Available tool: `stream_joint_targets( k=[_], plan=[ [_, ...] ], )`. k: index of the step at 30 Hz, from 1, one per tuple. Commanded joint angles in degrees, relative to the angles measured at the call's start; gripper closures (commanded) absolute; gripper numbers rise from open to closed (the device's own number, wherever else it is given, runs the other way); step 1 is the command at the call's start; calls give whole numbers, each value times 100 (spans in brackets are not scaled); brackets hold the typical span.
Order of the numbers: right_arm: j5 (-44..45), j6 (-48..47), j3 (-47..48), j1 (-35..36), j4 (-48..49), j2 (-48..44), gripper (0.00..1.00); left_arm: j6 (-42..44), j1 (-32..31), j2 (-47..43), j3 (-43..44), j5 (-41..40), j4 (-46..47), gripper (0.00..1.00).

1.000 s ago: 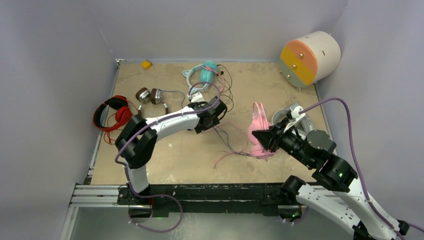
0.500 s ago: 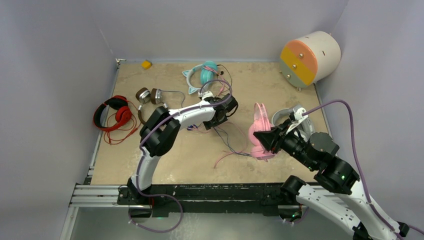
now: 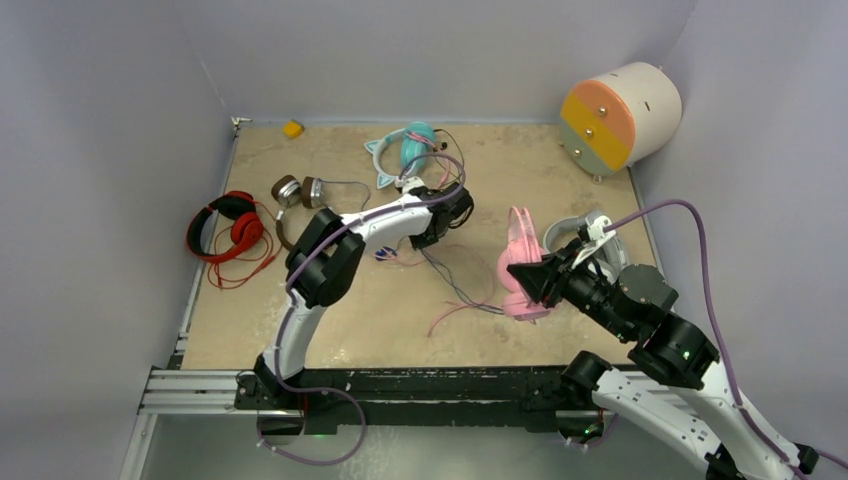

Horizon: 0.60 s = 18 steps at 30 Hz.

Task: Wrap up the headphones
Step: Pick up the headphones cable from the center of the board, then place the headphones cable at the center of the board.

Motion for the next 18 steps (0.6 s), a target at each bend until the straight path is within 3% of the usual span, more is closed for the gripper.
stream_joint_targets(
  k=[1, 4, 8, 13, 18],
  plan=[
    [-11, -27, 113, 6, 323, -116, 75, 715, 134, -828, 425, -882, -474, 100],
    [-10, -11, 124, 6, 287, -149, 75, 1354, 689, -1758, 488, -751, -226, 100],
    [-10, -12, 112, 6, 293, -144, 74, 2060, 2054, -3021, 138, 108, 769, 100],
    [-10, -1, 72, 6, 293, -69, 75, 1792, 4141, -3694, 290, 1085, 841, 100],
    [-15, 15, 107, 6, 284, -37, 74, 1640, 4467, -3662, 198, 1142, 868, 100]
  ],
)
